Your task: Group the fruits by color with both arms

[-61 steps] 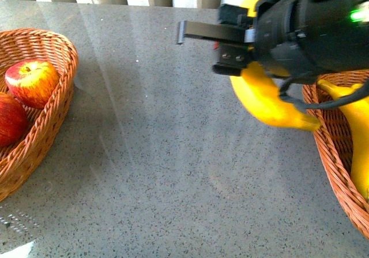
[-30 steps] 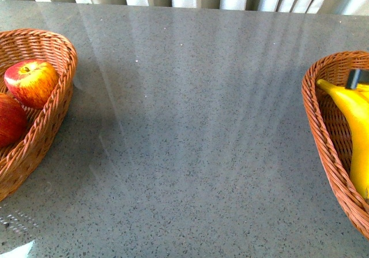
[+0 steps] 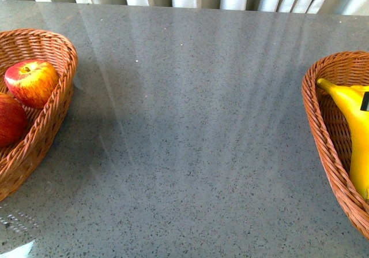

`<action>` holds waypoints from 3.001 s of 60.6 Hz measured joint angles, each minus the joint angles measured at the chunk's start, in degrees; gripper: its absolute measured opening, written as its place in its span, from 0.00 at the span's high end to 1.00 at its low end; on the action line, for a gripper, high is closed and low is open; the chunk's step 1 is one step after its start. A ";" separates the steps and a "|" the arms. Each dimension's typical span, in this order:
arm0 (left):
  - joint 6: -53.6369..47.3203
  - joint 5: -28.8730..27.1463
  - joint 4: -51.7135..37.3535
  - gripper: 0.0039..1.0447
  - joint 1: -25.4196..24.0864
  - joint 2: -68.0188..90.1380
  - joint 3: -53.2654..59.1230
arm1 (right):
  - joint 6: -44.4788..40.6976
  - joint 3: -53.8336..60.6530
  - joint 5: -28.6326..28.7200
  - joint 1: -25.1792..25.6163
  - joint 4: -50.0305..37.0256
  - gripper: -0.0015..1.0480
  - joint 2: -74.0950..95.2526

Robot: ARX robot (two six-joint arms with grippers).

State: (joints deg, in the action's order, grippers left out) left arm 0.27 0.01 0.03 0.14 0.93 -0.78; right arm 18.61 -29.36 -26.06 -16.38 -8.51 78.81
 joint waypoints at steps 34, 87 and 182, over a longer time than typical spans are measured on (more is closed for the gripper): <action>0.00 0.00 -0.02 0.09 0.00 0.00 0.00 | -16.85 19.47 14.82 4.83 -54.51 0.58 -6.21; 0.00 0.00 0.00 0.09 0.00 0.00 0.00 | -18.40 28.28 25.94 16.17 -20.50 0.98 -49.35; 0.00 0.00 -0.02 0.09 0.00 0.00 0.00 | -18.47 28.28 26.03 16.20 8.44 0.14 -78.47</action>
State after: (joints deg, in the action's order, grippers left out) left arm 0.27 0.01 0.01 0.14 0.93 -0.78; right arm 0.14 -1.08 -0.03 -0.19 -0.08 0.34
